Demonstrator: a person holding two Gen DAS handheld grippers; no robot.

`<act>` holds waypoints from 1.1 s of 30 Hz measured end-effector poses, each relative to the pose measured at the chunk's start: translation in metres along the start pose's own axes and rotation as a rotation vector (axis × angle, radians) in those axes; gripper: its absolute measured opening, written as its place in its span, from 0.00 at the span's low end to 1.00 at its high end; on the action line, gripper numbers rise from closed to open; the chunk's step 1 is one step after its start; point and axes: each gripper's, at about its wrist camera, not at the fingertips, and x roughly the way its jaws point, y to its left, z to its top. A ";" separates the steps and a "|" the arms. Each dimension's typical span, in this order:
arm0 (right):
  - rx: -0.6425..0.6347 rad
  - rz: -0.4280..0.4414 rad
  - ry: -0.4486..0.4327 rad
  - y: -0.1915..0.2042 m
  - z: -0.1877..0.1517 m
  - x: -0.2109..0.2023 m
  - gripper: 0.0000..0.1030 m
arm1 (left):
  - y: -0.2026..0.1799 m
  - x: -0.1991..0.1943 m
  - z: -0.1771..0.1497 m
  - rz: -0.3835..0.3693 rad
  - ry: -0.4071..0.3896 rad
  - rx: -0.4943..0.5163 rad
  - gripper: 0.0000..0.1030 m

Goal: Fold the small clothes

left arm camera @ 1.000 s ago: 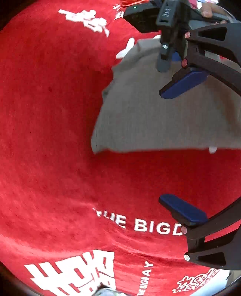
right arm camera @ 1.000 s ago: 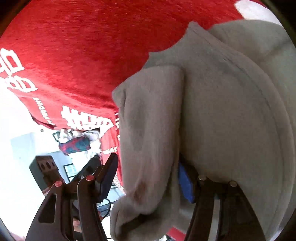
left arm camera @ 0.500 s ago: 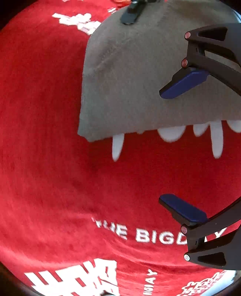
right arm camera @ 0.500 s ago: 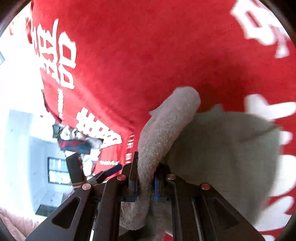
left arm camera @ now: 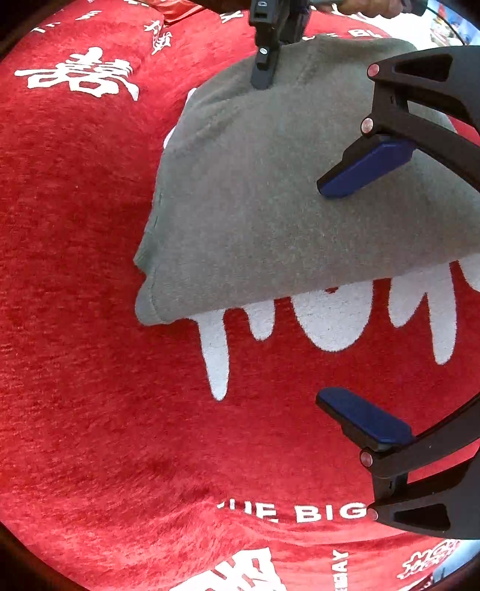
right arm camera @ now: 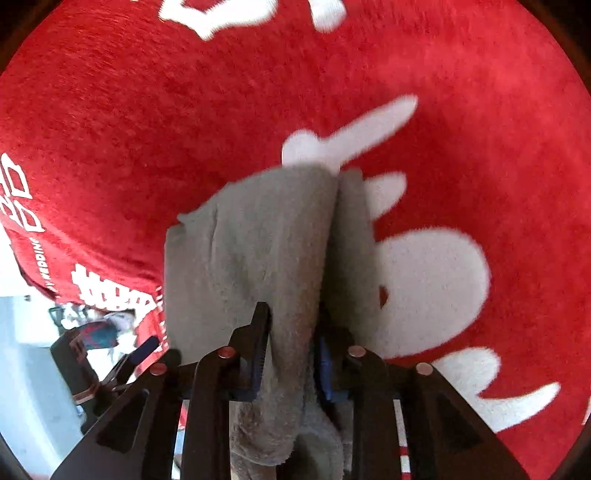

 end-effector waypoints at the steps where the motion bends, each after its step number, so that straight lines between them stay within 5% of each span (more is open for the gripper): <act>1: -0.034 -0.013 -0.022 0.005 0.001 -0.008 0.16 | 0.001 -0.004 0.000 0.013 -0.008 0.006 1.00; 7: -0.132 -0.223 -0.034 0.004 -0.002 -0.012 0.14 | -0.008 -0.004 -0.009 0.039 -0.002 0.034 1.00; 12: 0.008 -0.186 -0.048 -0.015 -0.003 -0.024 0.19 | -0.007 -0.008 -0.013 0.036 0.001 0.032 1.00; 16: -0.008 -0.116 -0.001 -0.006 -0.021 -0.045 0.26 | 0.001 -0.018 -0.020 0.031 0.008 0.037 1.00; 19: -0.042 -0.088 0.023 0.004 -0.044 -0.059 0.50 | 0.007 -0.021 -0.026 0.012 0.029 0.040 1.00; 21: -0.050 -0.075 0.062 0.016 -0.066 -0.053 0.51 | 0.007 -0.020 -0.033 0.008 0.044 0.051 1.00; 22: -0.054 -0.090 0.099 0.016 -0.076 -0.048 0.47 | 0.006 -0.020 -0.036 0.006 0.048 0.053 1.00; 23: -0.062 -0.116 0.123 0.016 -0.083 -0.043 0.21 | 0.005 -0.020 -0.039 0.001 0.052 0.053 1.00; 24: -0.074 -0.141 0.143 0.014 -0.089 -0.039 0.06 | 0.004 -0.020 -0.041 -0.004 0.057 0.052 1.00; 33: -0.196 -0.359 0.136 0.013 -0.108 -0.024 0.07 | 0.001 -0.015 -0.059 -0.013 0.074 0.026 1.00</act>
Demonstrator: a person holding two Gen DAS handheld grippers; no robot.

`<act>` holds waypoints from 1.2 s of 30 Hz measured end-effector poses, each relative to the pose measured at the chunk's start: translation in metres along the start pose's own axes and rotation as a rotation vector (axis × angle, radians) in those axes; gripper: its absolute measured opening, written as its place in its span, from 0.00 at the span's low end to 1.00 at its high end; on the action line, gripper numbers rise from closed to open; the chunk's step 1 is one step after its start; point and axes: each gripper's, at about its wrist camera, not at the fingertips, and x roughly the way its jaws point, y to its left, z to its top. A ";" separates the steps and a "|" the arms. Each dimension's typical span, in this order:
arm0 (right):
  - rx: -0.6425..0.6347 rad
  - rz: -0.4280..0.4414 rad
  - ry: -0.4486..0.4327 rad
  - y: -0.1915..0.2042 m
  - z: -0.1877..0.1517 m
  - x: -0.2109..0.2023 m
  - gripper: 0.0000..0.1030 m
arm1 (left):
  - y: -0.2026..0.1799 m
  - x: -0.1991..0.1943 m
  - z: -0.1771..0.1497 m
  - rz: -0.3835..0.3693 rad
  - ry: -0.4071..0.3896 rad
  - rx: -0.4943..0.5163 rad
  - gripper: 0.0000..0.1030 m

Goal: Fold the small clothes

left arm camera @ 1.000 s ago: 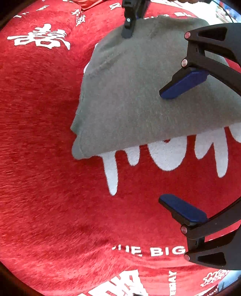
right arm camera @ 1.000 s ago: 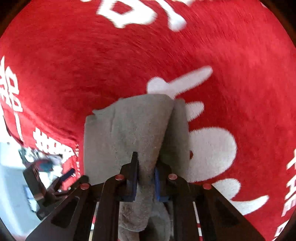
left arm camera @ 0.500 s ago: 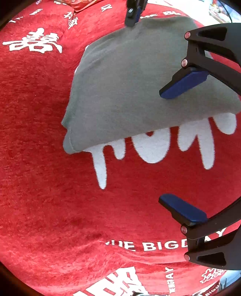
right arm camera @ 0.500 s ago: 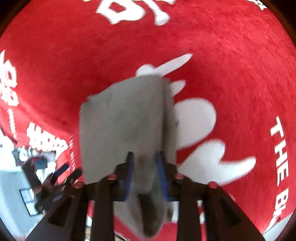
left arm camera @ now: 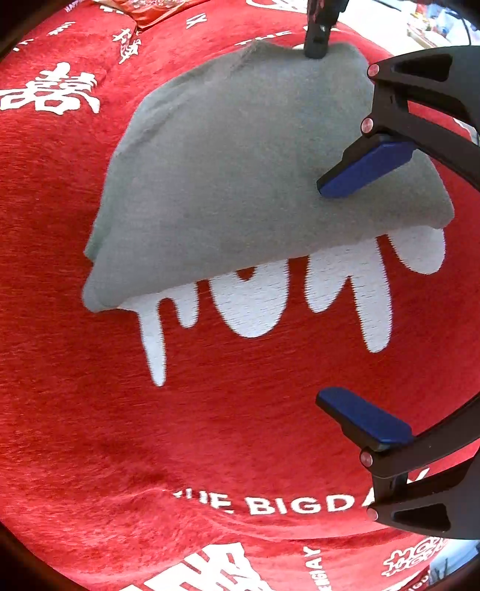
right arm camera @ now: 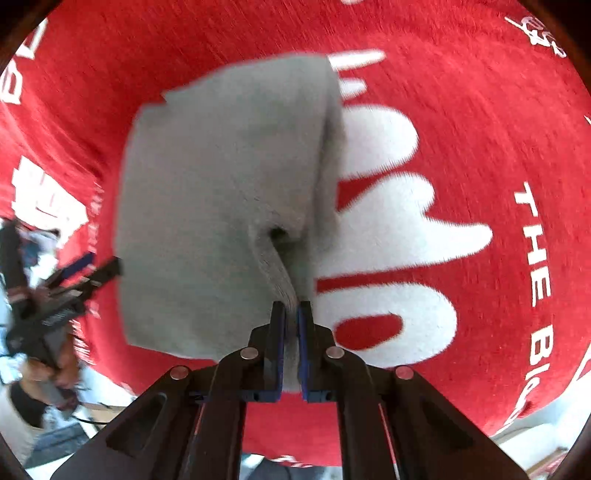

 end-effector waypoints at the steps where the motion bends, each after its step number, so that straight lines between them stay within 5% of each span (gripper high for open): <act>1: 0.006 0.005 0.000 -0.004 -0.003 0.006 0.07 | 0.000 0.001 -0.002 -0.005 0.006 -0.001 1.00; 27: 0.187 -0.001 -0.036 -0.033 0.003 -0.036 0.11 | 0.009 -0.022 0.004 0.036 -0.004 -0.039 1.00; 30: 0.189 0.008 -0.036 -0.030 0.009 -0.034 0.20 | 0.009 -0.021 0.006 0.040 0.006 -0.043 1.00; 32: 0.187 0.007 -0.041 -0.028 0.010 -0.034 0.46 | 0.010 -0.020 0.008 0.042 0.011 -0.056 1.00; 36: 0.169 0.009 -0.051 -0.025 0.015 -0.036 0.48 | 0.018 -0.018 0.011 0.029 0.008 -0.099 1.00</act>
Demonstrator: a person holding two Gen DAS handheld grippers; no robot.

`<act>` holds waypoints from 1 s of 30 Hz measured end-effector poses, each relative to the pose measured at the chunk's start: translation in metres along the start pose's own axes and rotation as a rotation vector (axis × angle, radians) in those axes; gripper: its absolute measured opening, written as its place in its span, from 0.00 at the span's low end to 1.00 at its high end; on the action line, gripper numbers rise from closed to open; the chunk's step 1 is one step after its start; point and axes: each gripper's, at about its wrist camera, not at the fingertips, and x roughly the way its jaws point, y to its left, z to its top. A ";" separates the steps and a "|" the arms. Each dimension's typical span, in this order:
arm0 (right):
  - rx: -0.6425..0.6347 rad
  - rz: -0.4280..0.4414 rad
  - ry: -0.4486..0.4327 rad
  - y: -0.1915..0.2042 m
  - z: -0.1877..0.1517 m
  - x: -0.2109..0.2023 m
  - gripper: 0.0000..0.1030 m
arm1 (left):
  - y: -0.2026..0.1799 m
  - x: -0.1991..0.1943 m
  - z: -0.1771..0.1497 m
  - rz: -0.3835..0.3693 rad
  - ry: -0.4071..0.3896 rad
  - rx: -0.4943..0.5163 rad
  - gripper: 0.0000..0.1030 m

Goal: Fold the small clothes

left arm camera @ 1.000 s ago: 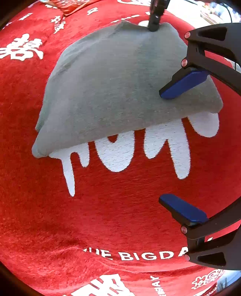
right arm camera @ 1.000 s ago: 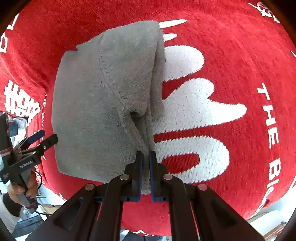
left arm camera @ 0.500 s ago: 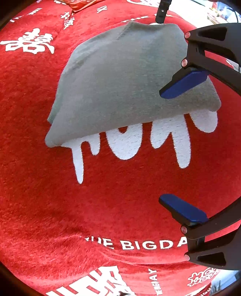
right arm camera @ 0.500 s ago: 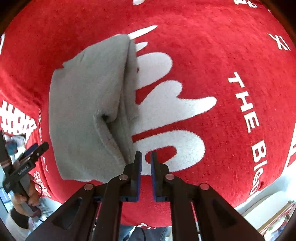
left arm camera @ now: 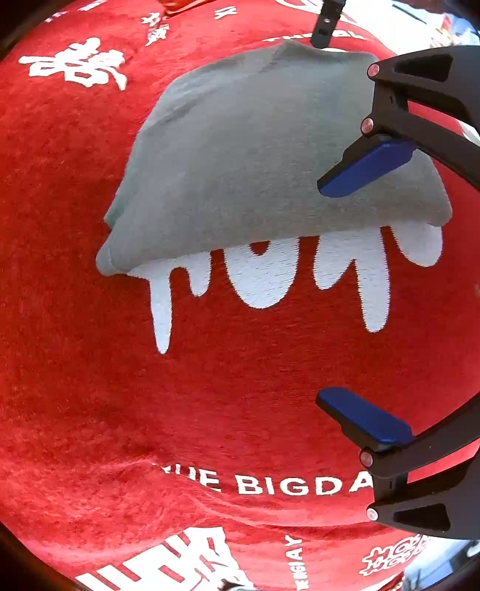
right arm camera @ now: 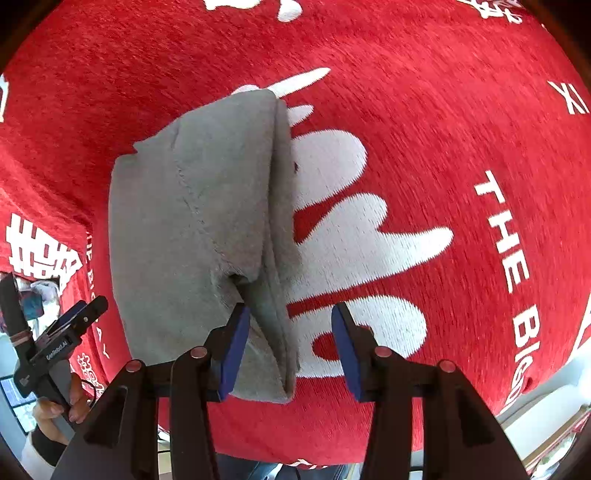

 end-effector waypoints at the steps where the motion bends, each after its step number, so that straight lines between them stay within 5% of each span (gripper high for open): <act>1: 0.000 0.002 0.001 0.000 0.001 0.000 0.49 | 0.001 0.000 0.001 0.001 -0.001 -0.009 1.00; 13: -0.007 0.010 -0.006 0.000 0.018 0.005 0.72 | -0.003 0.009 0.010 -0.010 0.032 -0.018 1.00; 30: 0.043 0.024 -0.013 -0.024 0.034 0.001 0.78 | -0.022 0.018 0.034 0.020 0.019 0.050 1.00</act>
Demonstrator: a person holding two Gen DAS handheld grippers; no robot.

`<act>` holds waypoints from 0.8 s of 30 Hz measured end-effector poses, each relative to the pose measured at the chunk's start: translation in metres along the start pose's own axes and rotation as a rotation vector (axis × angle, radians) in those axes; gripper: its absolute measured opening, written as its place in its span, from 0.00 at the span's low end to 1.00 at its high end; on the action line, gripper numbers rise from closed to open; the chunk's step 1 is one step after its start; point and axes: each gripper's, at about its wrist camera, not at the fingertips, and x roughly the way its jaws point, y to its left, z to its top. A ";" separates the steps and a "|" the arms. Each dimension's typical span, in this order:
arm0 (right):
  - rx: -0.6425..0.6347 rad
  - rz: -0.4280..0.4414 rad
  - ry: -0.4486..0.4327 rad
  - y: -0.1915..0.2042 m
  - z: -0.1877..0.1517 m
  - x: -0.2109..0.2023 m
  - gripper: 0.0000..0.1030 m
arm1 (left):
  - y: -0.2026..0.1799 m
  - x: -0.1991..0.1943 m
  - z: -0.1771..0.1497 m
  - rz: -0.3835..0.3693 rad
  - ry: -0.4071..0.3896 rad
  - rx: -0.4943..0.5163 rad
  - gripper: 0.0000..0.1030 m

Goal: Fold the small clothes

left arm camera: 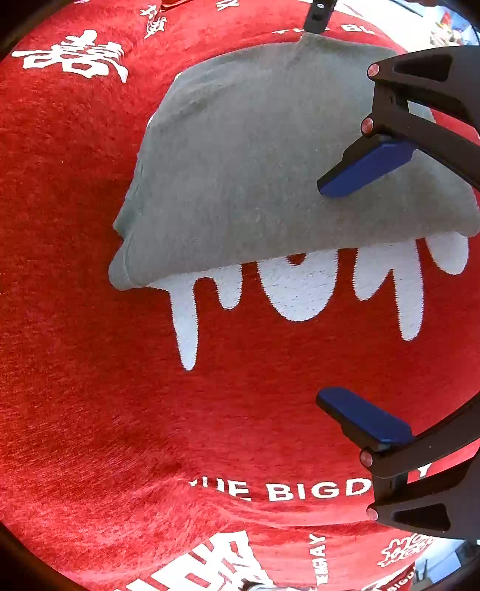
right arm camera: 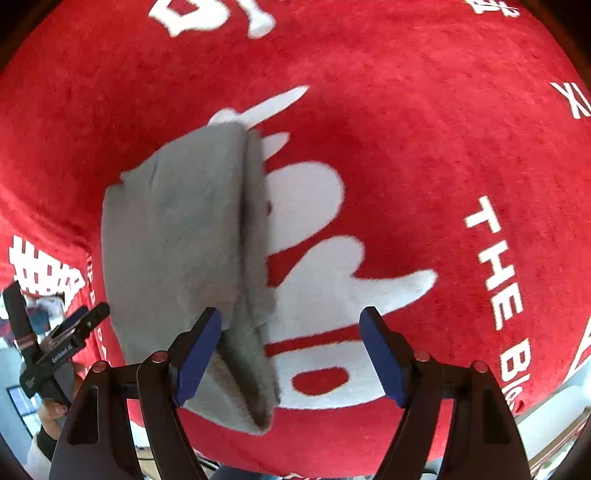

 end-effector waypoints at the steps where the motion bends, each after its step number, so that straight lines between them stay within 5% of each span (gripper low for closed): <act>1: 0.016 0.020 -0.010 -0.003 0.003 -0.002 0.78 | 0.000 0.001 0.002 -0.010 0.003 0.004 1.00; 7: 0.052 0.191 -0.004 -0.001 0.024 0.009 0.78 | 0.007 0.005 0.018 -0.074 0.001 -0.048 1.00; 15: 0.056 0.262 0.055 -0.006 0.044 0.033 0.78 | 0.006 0.023 0.038 -0.169 0.032 -0.082 1.00; 24: 0.015 0.486 0.159 -0.008 0.055 0.054 0.78 | -0.011 0.045 0.036 -0.327 0.079 -0.089 1.00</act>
